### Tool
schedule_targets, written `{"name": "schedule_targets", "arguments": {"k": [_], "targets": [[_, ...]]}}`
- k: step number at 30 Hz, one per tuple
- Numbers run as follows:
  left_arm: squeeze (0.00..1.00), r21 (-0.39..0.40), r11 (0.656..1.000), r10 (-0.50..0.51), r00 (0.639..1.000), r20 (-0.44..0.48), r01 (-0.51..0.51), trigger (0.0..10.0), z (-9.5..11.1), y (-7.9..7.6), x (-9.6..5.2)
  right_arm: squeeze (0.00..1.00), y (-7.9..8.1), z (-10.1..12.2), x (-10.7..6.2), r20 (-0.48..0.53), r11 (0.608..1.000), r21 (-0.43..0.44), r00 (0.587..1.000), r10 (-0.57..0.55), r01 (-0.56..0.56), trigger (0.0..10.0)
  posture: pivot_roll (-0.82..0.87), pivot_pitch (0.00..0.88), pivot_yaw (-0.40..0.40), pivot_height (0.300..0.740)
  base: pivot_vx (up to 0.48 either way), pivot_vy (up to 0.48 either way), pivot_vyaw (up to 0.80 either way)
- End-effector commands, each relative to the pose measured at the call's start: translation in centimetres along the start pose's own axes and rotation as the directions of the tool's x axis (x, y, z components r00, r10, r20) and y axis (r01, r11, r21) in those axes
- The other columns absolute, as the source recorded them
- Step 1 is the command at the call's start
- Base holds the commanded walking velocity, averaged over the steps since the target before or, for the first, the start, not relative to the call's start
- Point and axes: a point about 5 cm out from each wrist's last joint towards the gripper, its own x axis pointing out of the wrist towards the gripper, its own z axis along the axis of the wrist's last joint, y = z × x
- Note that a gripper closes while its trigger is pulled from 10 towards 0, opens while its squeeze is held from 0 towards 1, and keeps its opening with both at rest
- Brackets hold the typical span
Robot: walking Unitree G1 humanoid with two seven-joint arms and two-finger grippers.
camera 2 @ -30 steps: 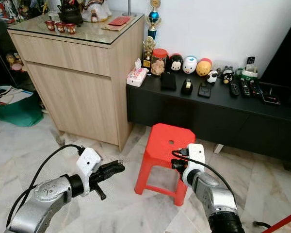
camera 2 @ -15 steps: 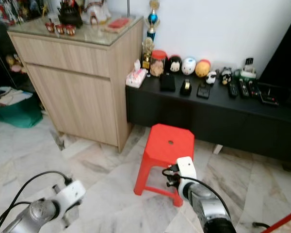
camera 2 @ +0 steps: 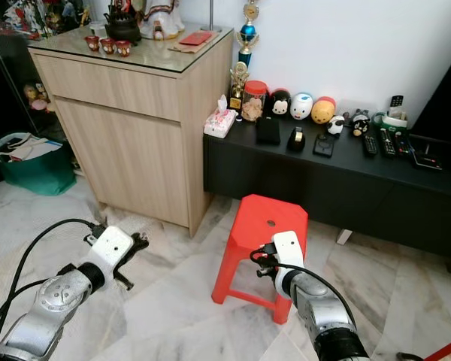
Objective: Hang keys on a hook
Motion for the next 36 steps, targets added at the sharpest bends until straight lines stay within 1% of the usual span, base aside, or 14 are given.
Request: {"name": "schedule_targets", "arguments": {"k": [1, 8, 10, 13, 14, 17, 21, 25, 27, 28, 32, 33, 35, 36], "targets": [[0.0, -0.01, 1.0, -0.001, 0.999, 0.046, 0.002, 10.0, 0.9, 0.1, 0.0, 0.0, -0.1, 0.4, 0.0, 0.023, 1.0, 0.007, 1.0, -0.002, 0.002, 10.0, 0.01, 0.0, -0.089, 0.74, 0.0, 0.0, 0.0], [0.0, -0.047, 0.997, -0.056, 0.993, 0.103, 0.061, 10.0, 1.6, -0.8, -0.4, 0.0, -0.3, -0.2, -0.1, 0.007, 1.0, 0.013, 1.0, -0.01, 0.01, 10.0, 0.01, 0.0, -0.087, 0.74, 0.0, 0.0, 0.0], [0.0, -0.053, 0.995, -0.075, 0.988, 0.137, 0.083, 10.0, 2.2, -1.0, -0.5, 0.0, -0.4, -0.3, -0.1, 0.005, 1.0, 0.014, 1.0, -0.015, 0.015, 10.0, 0.01, 0.0, -0.087, 0.74, 0.0, 0.0, 0.0], [0.0, -0.033, 0.987, -0.148, 0.97, 0.192, 0.158, 10.0, 3.5, -1.7, -0.8, 0.0, -0.4, -0.7, 0.0, -0.003, 1.0, 0.015, 1.0, -0.022, 0.022, 10.0, 0.01, 0.0, -0.088, 0.74, 0.0, 0.0, 0.0], [0.0, -0.029, 0.985, -0.164, 0.967, 0.196, 0.173, 10.0, 3.6, -1.8, -0.9, 0.0, -0.4, -0.8, 0.0, -0.004, 1.0, 0.016, 1.0, -0.022, 0.023, 10.0, 0.01, 0.0, -0.088, 0.74, 0.0, 0.0, 0.0], [0.0, 0.035, 0.965, -0.26, 0.947, 0.188, 0.258, 10.0, 4.0, -2.6, -1.2, 0.0, -0.3, -1.1, 0.0, -0.015, 1.0, 0.018, 1.0, -0.021, 0.022, 10.0, 0.01, 0.0, -0.089, 0.74, 0.0, 0.0, 0.0], [0.0, 0.091, 0.931, -0.363, 0.918, 0.16, 0.353, 10.0, 4.3, -3.4, -1.8, 0.0, -0.3, -1.2, 0.1, -0.022, 1.0, 0.019, 1.0, -0.021, 0.021, 10.0, 0.01, 0.0, -0.089, 0.74, 0.0, 0.0, 0.0], [0.0, 0.169, 0.865, -0.492, 0.865, 0.101, 0.472, 10.0, 4.4, -4.2, -2.7, 0.0, -0.3, -1.4, 0.1, -0.028, 1.0, 0.02, 0.999, -0.021, 0.022, 10.0, 0.02, 0.0, -0.089, 0.74, 0.0, 0.0, 0.0], [0.0, 0.182, 0.85, -0.515, 0.852, 0.093, 0.494, 10.0, 4.6, -4.3, -2.9, 0.0, -0.4, -1.5, 0.1, -0.03, 1.0, 0.02, 0.999, -0.022, 0.023, 10.0, 0.02, 0.0, -0.09, 0.74, 0.0, 0.0, 0.0], [0.0, 0.233, 0.825, -0.543, 0.836, 0.074, 0.515, 10.0, 4.7, -4.4, -3.0, 0.0, -0.4, -1.5, 0.1, -0.032, 1.0, 0.02, 0.999, -0.024, 0.025, 10.0, 0.02, 0.0, -0.09, 0.74, 0.0, 0.0, 0.0], [0.0, 0.295, 0.785, -0.582, 0.811, 0.053, 0.545, 10.0, 5.0, -4.7, -3.3, 0.0, -0.5, -1.6, 0.1, -0.034, 1.0, 0.018, 0.999, -0.024, 0.025, 10.0, 0.01, 0.0, -0.093, 0.74, 0.0, 0.0, 0.0], [0.0, 0.353, 0.758, -0.599, 0.799, 0.047, 0.548, 10.0, 5.5, -4.8, -3.3, 0.0, -0.5, -1.6, 0.1, -0.035, 1.0, 0.017, 0.999, -0.023, 0.024, 10.0, 0.02, 0.0, -0.094, 0.74, 0.0, 0.0, 0.0], [0.0, 0.416, 0.734, -0.604, 0.796, 0.035, 0.538, 10.0, 5.8, -4.7, -3.4, 0.0, -0.5, -1.6, 0.1, -0.036, 1.0, 0.016, 0.999, -0.023, 0.024, 10.0, 0.02, 0.0, -0.095, 0.74, 0.0, 0.0, 0.0], [0.0, 0.416, 0.734, -0.604, 0.796, 0.035, 0.538, 10.0, 5.8, -4.7, -3.4, 0.0, -0.5, -1.6, 0.1, -0.036, 1.0, 0.016, 0.999, -0.023, 0.024, 10.0, 0.02, 0.0, -0.095, 0.74, 0.0, 0.0, 0.0]]}}
